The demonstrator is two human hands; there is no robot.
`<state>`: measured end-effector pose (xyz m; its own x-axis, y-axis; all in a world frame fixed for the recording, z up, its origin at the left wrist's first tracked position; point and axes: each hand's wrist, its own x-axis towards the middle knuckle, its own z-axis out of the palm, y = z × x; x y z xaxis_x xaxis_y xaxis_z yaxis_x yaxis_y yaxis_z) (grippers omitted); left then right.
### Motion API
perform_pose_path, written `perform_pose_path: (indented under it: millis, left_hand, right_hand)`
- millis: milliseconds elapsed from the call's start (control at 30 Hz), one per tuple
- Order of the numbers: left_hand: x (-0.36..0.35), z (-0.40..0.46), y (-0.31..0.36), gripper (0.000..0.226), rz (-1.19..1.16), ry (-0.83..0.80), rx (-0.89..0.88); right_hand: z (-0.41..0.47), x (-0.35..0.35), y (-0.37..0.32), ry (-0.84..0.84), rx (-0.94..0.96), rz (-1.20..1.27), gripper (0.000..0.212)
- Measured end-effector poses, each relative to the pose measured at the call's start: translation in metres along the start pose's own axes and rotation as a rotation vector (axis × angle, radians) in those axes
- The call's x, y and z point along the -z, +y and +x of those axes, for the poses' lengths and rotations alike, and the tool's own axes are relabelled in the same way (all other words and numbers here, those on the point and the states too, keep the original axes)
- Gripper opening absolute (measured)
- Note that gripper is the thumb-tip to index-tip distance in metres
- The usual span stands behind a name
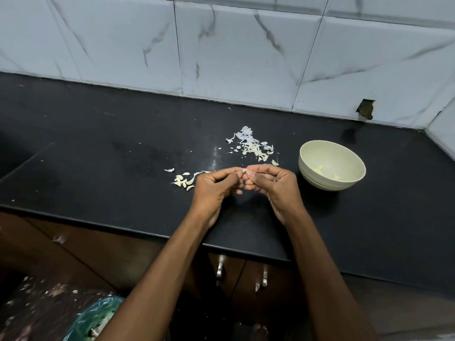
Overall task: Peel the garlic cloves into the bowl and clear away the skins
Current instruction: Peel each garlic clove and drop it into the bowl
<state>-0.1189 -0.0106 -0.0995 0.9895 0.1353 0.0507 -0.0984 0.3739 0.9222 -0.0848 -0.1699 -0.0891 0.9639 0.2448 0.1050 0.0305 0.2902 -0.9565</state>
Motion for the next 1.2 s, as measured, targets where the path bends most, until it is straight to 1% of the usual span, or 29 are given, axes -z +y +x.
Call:
perform_pose_path:
  millis: [67, 167, 233, 267, 333, 400, 500, 633, 700, 800, 933, 1033, 1133, 1200]
  left_hand:
    - [0.000, 0.000, 0.001, 0.014, -0.010, -0.003, -0.001]
    - [-0.001, -0.001, 0.002, 0.016, -0.039, 0.005, 0.002]
    - [-0.001, -0.002, 0.002, 0.014, -0.039, 0.016, 0.004]
    - [-0.002, -0.002, 0.002, 0.012, -0.031, 0.024, 0.000]
    - [-0.003, -0.003, 0.002, 0.010, 0.005, 0.049, -0.026]
    - [-0.004, -0.003, 0.001, 0.014, 0.077, 0.082, -0.088]
    - [-0.002, -0.002, -0.005, 0.028, 0.251, 0.125, -0.215]
    - [-0.002, -0.003, -0.011, 0.017, 0.451, 0.112, -0.332]
    - [-0.002, -0.004, -0.011, 0.012, 0.516, 0.110, -0.376]
    - [-0.003, -0.006, -0.009, 0.010, 0.577, 0.119, -0.419]
    - [-0.004, -0.008, -0.008, 0.013, 0.652, 0.154, -0.419]
    - [-0.003, -0.009, -0.007, 0.014, 0.679, 0.170, -0.405]
    - [-0.005, -0.011, -0.006, 0.015, 0.727, 0.176, -0.406]
    - [-0.007, -0.012, -0.004, 0.012, 0.772, 0.222, -0.433]
  right_hand:
    - [-0.001, 0.000, 0.001, 0.011, 0.010, 0.007, 0.026]
    - [-0.002, 0.000, 0.005, 0.002, 0.034, -0.051, 0.019]
    - [-0.001, 0.001, 0.007, 0.008, 0.048, -0.083, 0.020]
    - [-0.001, 0.002, 0.007, 0.015, 0.048, -0.083, 0.021]
    - [0.000, 0.001, 0.006, 0.017, 0.029, -0.037, 0.015]
    - [0.001, 0.000, 0.006, -0.001, -0.010, 0.030, 0.013]
    - [0.000, -0.004, 0.004, -0.036, -0.063, 0.112, 0.015]
    - [0.002, -0.004, 0.003, -0.024, -0.123, 0.249, 0.018]
    - [0.002, -0.003, 0.004, -0.031, -0.151, 0.275, 0.020]
    - [0.000, -0.004, 0.007, -0.057, -0.139, 0.177, 0.022]
    - [-0.001, -0.007, 0.011, -0.009, 0.007, -0.063, 0.020]
    - [-0.001, -0.008, 0.015, -0.012, 0.086, -0.172, 0.016]
    - [0.002, -0.007, 0.018, 0.020, 0.108, -0.229, 0.009]
    - [0.006, -0.005, 0.018, 0.103, 0.101, -0.186, 0.009]
